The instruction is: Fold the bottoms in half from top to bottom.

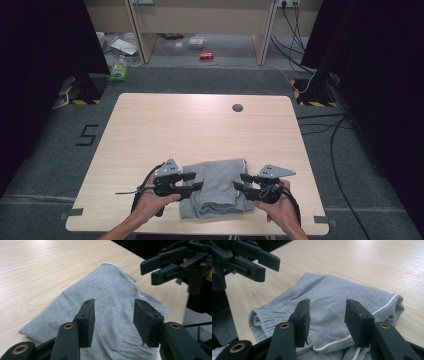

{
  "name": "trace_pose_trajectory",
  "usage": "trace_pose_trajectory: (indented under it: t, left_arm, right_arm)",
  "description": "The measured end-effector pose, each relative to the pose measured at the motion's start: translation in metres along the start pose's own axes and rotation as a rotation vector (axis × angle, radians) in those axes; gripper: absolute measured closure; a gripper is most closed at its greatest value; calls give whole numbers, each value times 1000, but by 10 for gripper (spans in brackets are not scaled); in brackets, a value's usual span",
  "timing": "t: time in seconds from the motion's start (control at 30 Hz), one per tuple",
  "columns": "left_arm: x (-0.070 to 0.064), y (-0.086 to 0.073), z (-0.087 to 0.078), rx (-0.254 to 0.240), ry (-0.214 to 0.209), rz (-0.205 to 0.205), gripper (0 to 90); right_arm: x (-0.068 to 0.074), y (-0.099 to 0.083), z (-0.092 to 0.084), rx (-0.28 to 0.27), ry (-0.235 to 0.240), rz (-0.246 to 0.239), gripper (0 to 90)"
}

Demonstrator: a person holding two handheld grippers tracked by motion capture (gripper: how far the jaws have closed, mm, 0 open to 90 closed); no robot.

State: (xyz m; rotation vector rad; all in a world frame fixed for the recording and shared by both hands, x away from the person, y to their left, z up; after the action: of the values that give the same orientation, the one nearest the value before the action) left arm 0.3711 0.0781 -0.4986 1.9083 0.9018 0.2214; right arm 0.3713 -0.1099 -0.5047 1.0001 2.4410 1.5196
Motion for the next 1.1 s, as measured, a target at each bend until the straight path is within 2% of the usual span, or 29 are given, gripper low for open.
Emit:
trace_pose_trajectory:
  t: [0.07,0.17,0.33,0.37,0.43,0.47,0.5,0.67,0.77,0.9,0.93,0.97,1.03,1.07,1.1]
  left_arm:
    - [2,-8,6,24,15,-4,474]
    - [-1,-15,10,46,15,4,456]
    - [-11,-28,16,80,19,49,436]
    - [-13,-32,17,90,18,55,436]
    - [-15,-41,19,107,26,77,425]
    - [-16,-44,19,116,29,85,425]
    - [-18,-53,20,133,31,99,422]
    - [-22,-60,20,127,44,121,422]
    - [-21,-59,19,123,46,119,422]
    - [-17,-47,14,93,48,94,399]
    - [-14,-43,13,84,52,87,386]
    - [-12,-40,12,78,57,83,386]
    - [0,-27,10,52,76,46,362]
    - [0,-27,10,52,76,46,359]
    - [6,-23,9,44,88,34,359]
  right_arm:
    - [2,-3,8,34,3,-12,547]
    - [5,-7,13,55,11,-12,533]
    - [13,-24,23,125,17,-22,506]
    - [13,-24,23,125,17,-22,506]
    - [14,-36,23,166,-9,-45,491]
    - [14,-36,23,166,-9,-45,491]
    - [14,-43,23,184,-24,-50,483]
    - [16,-54,22,183,-34,-41,478]
    - [16,-54,22,183,-34,-43,474]
    - [17,-47,21,171,-24,-35,421]
    - [15,-40,18,145,-28,-29,395]
    - [15,-40,18,145,-28,-29,395]
    - [9,-27,14,114,-49,-32,376]
    - [9,-27,14,114,-49,-32,376]
    - [6,-22,13,103,-54,-28,368]
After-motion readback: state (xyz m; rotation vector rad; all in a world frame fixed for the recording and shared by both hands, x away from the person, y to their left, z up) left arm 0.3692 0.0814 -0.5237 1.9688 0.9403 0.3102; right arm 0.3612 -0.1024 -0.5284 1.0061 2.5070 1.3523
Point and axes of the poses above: each handheld gripper's, and its own axes: z roughly forward along the jaws, y roughly out of its top, x roughly to its left, the point moved 9 cm from there along z, roughly forward along the jaws, and after that the axes turned 5 degrees about y, right-handed, at the moved point
